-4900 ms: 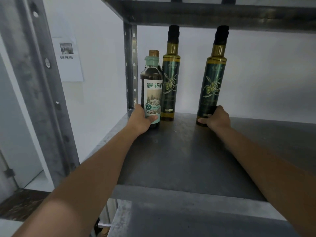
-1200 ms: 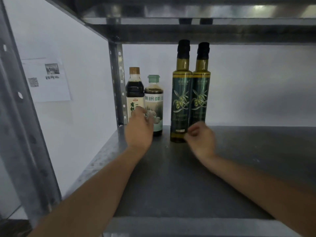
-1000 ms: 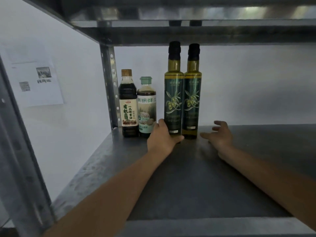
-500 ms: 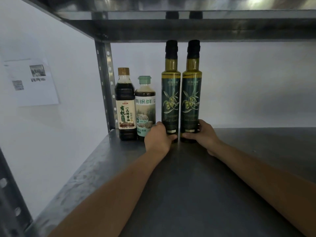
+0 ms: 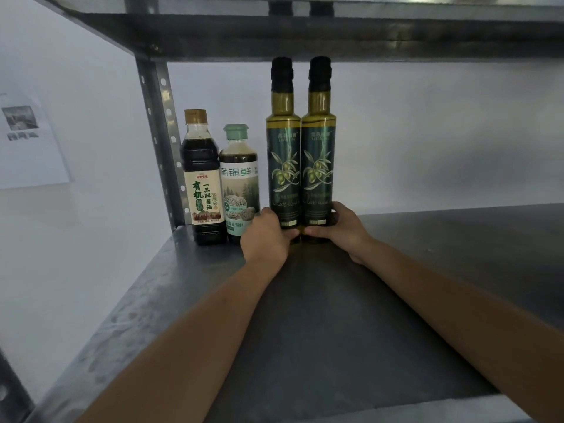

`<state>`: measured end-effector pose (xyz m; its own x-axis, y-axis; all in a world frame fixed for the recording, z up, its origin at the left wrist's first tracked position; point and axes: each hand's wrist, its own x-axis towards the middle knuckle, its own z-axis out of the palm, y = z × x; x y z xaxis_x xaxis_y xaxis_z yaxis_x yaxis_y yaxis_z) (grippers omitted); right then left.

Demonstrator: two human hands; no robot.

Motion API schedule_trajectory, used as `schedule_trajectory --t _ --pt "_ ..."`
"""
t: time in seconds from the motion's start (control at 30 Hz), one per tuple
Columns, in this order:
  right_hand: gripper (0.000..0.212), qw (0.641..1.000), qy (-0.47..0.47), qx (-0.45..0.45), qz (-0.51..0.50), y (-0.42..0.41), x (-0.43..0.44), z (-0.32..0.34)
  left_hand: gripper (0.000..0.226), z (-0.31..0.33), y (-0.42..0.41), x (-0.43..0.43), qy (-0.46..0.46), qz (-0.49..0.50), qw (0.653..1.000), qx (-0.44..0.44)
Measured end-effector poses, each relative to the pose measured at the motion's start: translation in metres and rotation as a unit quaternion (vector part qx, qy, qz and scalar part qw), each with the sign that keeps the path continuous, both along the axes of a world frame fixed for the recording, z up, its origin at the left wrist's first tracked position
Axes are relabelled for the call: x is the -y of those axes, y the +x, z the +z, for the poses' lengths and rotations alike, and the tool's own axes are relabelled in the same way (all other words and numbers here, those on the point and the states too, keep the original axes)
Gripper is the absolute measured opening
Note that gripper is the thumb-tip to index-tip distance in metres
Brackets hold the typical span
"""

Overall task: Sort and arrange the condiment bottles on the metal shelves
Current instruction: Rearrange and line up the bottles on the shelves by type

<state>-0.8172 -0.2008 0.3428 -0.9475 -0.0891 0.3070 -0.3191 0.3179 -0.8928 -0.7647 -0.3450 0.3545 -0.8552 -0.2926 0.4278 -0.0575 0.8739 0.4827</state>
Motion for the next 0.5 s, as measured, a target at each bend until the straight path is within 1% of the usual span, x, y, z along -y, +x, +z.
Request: schedule_trajectory --t 0.13,0.23,0.3,0.37,0.43,0.5 --pt "0.071 0.999 0.033 0.002 -0.005 0.012 -0.005 -0.001 0.046 -0.001 0.013 -0.001 -0.04 0.004 0.999 0.006" --pt "0.078 0.993 0.118 0.008 -0.025 0.028 -0.013 -0.002 0.038 -0.005 0.036 -0.003 -0.105 0.006 0.994 0.04" --pt "0.073 0.972 0.232 0.0 -0.039 0.046 -0.024 -0.002 0.033 -0.005 0.057 -0.008 -0.158 -0.004 0.984 0.083" --pt "0.055 0.936 0.351 -0.029 -0.023 0.071 -0.037 -0.001 0.035 -0.004 0.081 -0.016 -0.189 -0.027 0.973 0.127" --pt "0.048 0.907 0.415 -0.062 0.018 0.101 -0.054 0.0 0.037 -0.004 0.11 -0.027 -0.202 -0.054 0.967 0.147" --pt "0.048 0.891 0.443 -0.08 0.062 0.133 -0.079 -0.001 0.037 -0.007 0.142 -0.044 -0.197 -0.076 0.967 0.146"
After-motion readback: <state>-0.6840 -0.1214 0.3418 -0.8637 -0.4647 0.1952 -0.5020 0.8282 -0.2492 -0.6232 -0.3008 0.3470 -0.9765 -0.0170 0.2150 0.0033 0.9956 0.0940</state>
